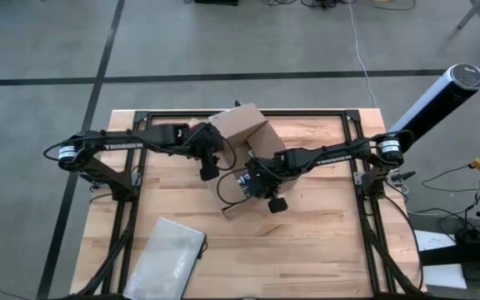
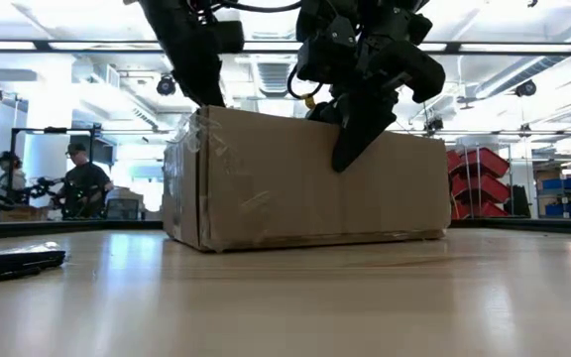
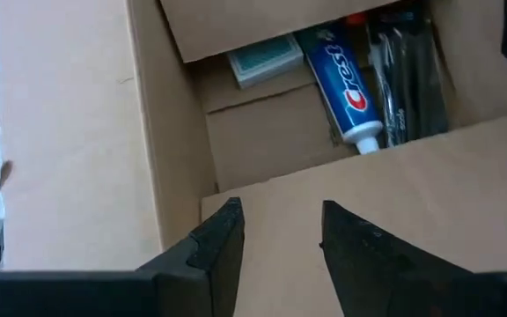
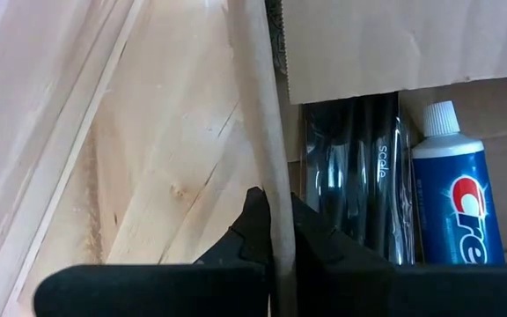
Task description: Unpack boxes
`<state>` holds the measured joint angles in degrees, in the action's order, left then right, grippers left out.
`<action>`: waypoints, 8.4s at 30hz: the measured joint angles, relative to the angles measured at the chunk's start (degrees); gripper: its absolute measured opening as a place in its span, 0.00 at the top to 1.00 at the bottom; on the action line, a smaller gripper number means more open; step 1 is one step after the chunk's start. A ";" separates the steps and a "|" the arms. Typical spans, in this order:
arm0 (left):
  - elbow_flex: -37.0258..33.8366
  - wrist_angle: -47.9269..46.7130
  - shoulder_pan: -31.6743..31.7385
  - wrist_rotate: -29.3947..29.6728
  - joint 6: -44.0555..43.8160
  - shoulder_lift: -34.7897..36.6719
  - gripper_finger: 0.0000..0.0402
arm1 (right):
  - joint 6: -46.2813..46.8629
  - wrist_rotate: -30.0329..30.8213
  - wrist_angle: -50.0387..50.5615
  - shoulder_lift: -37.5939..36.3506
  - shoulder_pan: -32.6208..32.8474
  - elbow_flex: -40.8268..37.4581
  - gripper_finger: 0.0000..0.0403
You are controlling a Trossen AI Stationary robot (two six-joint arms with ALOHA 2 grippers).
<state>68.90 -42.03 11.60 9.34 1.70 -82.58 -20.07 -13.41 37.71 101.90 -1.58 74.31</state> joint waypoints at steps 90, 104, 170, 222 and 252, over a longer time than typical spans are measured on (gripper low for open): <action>-16.57 7.35 -7.19 0.63 1.94 9.34 0.71 | 17.91 37.34 -1.83 4.74 -5.33 5.87 0.49; -16.60 9.17 -7.46 0.22 2.49 9.30 0.71 | 2.11 30.88 -3.09 6.33 -5.43 5.89 0.52; -10.76 44.77 -3.43 8.20 45.89 -12.74 0.63 | 18.59 25.33 -7.36 -23.05 -16.53 -13.74 0.82; -4.04 53.72 1.00 6.62 61.52 -30.26 0.55 | 16.43 21.94 -9.59 -24.15 -28.11 -17.75 0.78; -4.01 59.56 1.19 7.67 63.43 -30.22 0.52 | 19.33 19.18 -7.42 -24.02 -31.49 -19.77 0.77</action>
<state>64.88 17.53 12.80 17.02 65.12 -112.79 -0.74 5.77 30.28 77.89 -33.06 54.54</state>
